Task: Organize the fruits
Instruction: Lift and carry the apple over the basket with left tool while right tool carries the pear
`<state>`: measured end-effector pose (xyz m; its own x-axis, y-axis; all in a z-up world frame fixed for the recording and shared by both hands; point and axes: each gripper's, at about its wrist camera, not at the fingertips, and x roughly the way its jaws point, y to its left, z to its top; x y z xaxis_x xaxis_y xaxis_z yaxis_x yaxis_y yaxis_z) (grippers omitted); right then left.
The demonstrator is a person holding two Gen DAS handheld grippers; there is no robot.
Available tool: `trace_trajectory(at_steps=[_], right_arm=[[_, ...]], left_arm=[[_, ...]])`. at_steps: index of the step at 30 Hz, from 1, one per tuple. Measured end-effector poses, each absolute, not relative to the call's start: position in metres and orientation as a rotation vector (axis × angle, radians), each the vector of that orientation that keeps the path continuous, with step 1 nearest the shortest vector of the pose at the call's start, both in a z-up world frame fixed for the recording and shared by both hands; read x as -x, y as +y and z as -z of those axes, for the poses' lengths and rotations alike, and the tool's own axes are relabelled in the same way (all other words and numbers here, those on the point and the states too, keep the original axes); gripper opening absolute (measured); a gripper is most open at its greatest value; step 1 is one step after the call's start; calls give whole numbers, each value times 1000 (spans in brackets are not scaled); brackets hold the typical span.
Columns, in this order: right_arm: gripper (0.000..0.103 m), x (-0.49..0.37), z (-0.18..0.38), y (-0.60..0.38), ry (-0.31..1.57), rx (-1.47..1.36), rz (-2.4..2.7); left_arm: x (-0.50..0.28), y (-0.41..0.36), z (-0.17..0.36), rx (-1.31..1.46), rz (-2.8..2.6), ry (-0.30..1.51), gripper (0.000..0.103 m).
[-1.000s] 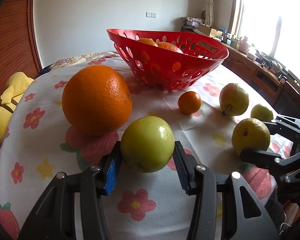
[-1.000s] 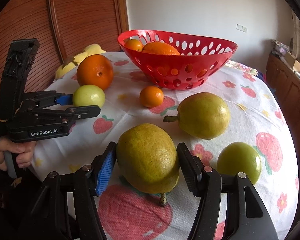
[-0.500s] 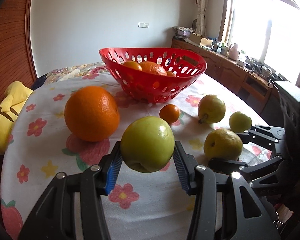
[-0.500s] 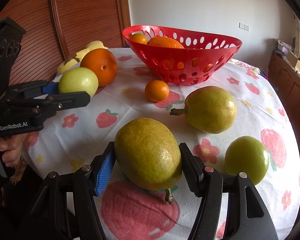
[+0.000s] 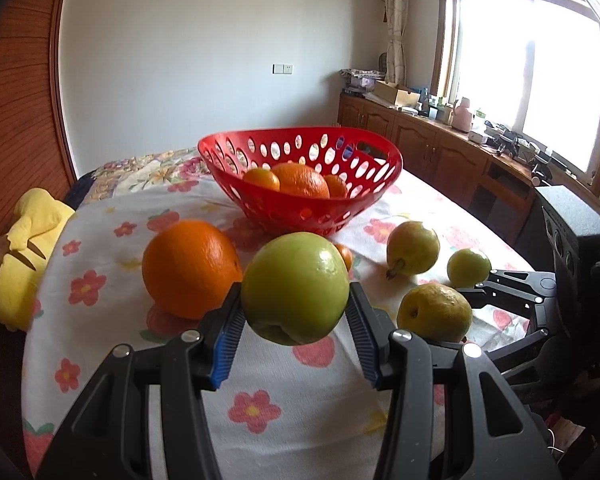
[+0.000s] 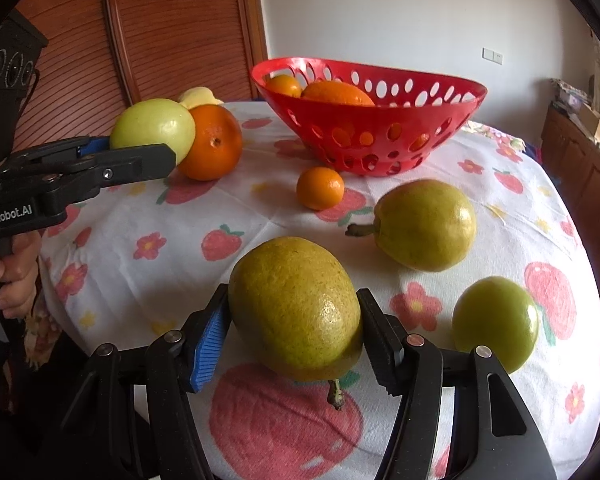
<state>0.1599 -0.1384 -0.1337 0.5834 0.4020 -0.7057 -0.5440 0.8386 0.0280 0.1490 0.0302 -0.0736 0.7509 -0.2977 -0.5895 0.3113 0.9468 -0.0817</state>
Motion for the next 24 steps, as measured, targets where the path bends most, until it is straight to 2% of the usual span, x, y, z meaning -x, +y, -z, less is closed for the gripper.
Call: trace_trajectory(at_steps=[17, 24], right_arm=[[63, -211, 48, -140, 599, 227, -581], [63, -255, 30, -143, 600, 250, -556]], left_arm=[[-180, 31, 35, -41, 347, 573, 49], [-203, 32, 29, -44, 350, 569, 49]])
